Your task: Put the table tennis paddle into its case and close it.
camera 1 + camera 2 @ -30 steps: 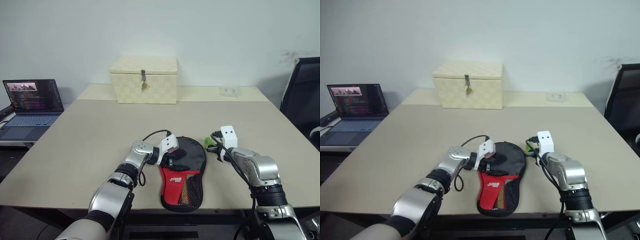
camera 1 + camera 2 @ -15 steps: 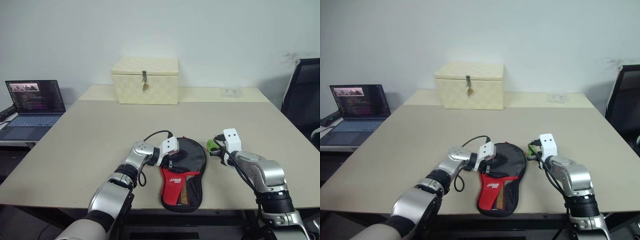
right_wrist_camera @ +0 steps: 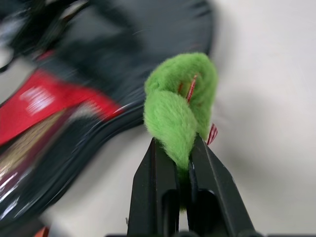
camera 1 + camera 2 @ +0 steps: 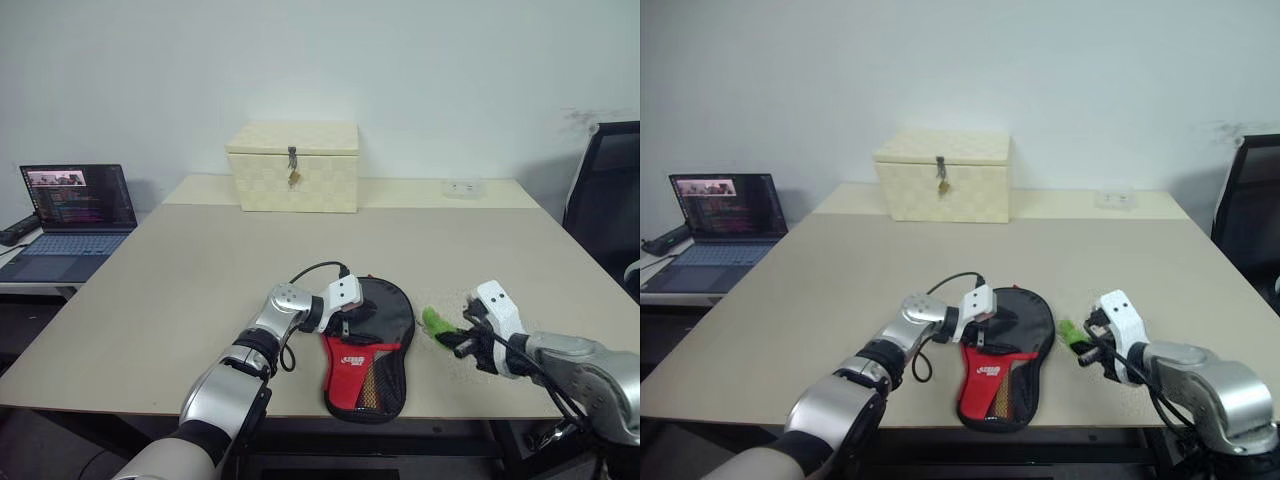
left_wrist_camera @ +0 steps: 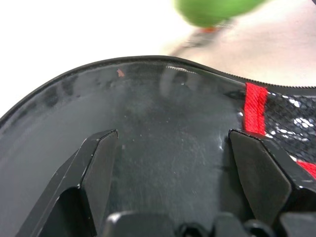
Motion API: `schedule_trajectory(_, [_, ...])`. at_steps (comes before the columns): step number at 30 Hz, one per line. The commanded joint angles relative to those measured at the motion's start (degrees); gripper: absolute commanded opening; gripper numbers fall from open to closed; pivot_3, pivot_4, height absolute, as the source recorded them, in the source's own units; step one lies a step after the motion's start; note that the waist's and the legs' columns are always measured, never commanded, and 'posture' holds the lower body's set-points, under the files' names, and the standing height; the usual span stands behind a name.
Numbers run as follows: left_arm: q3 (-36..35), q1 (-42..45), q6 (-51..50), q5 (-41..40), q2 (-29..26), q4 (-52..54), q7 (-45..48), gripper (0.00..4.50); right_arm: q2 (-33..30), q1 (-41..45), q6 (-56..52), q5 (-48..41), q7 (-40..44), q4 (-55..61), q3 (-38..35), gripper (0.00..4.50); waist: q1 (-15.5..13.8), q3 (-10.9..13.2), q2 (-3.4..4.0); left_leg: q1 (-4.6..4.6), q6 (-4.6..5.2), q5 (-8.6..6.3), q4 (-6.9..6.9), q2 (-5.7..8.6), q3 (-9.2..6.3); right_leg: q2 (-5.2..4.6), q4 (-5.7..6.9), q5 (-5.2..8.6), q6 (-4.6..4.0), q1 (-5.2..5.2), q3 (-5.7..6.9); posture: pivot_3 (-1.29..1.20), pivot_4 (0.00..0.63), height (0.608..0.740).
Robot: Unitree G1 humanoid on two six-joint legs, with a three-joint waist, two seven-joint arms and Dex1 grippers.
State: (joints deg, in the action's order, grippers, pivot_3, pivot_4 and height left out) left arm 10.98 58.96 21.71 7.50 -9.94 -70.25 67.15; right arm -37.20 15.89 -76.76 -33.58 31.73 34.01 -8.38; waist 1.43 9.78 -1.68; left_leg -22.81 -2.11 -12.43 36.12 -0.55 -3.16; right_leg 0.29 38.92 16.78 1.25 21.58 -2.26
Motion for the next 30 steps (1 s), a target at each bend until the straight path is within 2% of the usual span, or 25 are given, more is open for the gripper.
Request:
schedule_trajectory(1, [3.3, -1.7, -1.0, 4.2, 0.6, -2.9, -1.3, 3.92, -4.6, -3.8, 0.9, -5.4, 5.8, 7.6, 0.6, 0.01, 0.0, 0.0, -0.01, -0.01, 0.00, 0.00, 0.00, 0.00, 0.00, 0.00, -0.02, 0.01, 0.02, 0.00, 0.00, 0.00, 0.150, 0.740])
schedule_trajectory(9, [3.4, -1.7, -1.0, 4.7, 1.1, -3.1, -2.7, 3.92, -10.3, -10.6, 9.6, -5.5, 9.8, 14.6, 10.1, 0.01, -0.1, 0.0, -0.05, -0.02, -0.01, -0.01, -0.01, 0.04, 0.01, -0.04, -0.10, 0.03, 0.07, -0.02, 0.03, 0.00, 0.150, 0.740])
schedule_trajectory(17, [3.5, -1.7, -1.0, 5.4, 1.6, -3.2, -3.8, 3.92, -14.5, -16.1, 13.8, -8.3, 13.6, 22.3, 16.0, 0.01, -0.1, 0.0, -0.12, 0.03, -0.01, -0.01, -0.01, 0.01, -0.02, -0.08, -0.19, 0.04, 0.10, -0.12, 0.07, 0.00, 0.150, 0.740])
schedule_trajectory(22, [3.2, -1.0, -1.4, 5.5, 2.2, -3.2, -4.7, 3.92, -13.8, -18.4, 14.5, -11.7, 11.0, 26.0, 17.6, 0.01, -0.1, -0.1, -0.24, 0.07, -0.02, -0.01, -0.01, -0.05, -0.02, -0.11, -0.25, 0.05, 0.12, -0.18, 0.07, 0.00, 0.150, 0.740])
schedule_trajectory(29, [2.9, -0.2, -1.2, 5.5, 3.2, -3.4, -5.4, 3.92, -11.6, -15.0, 13.0, -13.5, 5.3, 25.5, 18.8, 0.01, 0.0, -0.1, -0.30, 0.01, -0.02, -0.02, -0.05, -0.05, -0.02, -0.15, -0.36, 0.06, 0.14, -0.16, 0.08, 0.00, 0.150, 0.740])
schedule_trajectory(30, [2.9, -0.1, -1.3, 5.6, 3.5, -3.4, -5.6, 3.92, -12.0, -15.0, 13.0, -14.0, 5.5, 24.8, 17.5, 0.26, 0.0, -0.1, -0.31, 0.00, -0.02, -0.02, -0.06, -0.06, -0.01, -0.16, -0.36, 0.06, 0.14, -0.15, 0.07, 0.00, 0.150, 0.740])
